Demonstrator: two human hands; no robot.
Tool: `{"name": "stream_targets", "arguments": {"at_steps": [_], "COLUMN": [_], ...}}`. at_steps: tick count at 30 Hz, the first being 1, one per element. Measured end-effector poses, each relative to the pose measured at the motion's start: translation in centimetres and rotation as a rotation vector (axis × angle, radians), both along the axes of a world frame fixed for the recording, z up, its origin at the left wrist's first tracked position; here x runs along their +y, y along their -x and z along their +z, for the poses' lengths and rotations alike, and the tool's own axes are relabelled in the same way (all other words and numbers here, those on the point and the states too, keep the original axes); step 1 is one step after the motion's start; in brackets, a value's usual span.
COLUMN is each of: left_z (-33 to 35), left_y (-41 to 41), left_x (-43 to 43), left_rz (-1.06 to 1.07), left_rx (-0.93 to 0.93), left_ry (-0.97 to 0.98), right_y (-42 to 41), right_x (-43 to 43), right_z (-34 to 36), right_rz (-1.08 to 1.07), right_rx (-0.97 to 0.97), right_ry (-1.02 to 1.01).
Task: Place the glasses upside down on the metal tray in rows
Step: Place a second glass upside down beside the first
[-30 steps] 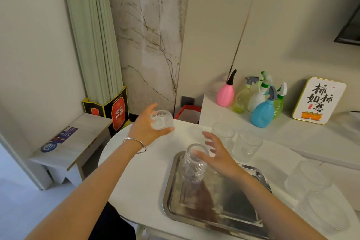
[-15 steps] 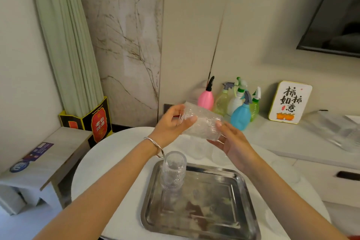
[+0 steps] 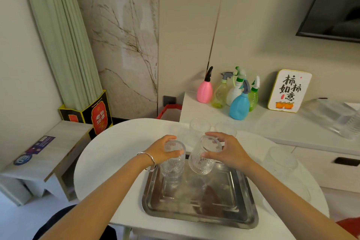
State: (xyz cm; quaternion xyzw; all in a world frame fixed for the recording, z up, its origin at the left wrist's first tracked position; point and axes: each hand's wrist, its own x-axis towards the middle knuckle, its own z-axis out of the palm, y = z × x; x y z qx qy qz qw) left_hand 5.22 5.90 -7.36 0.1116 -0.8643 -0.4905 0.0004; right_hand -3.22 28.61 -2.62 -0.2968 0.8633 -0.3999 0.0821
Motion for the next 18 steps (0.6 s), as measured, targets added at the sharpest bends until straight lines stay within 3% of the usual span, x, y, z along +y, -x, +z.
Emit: {"name": "stream_targets", "arguments": {"at_steps": [18], "left_z": [-0.5], "left_y": [-0.1], "left_x": [0.0], "left_rz": [0.004], "left_rx": [0.022], "left_ry": [0.021], "right_y": [-0.5], "right_x": [-1.7], "right_z": [-2.7], "right_rz": [0.112], "right_rx": [-0.039], "right_ry": [-0.09]}}
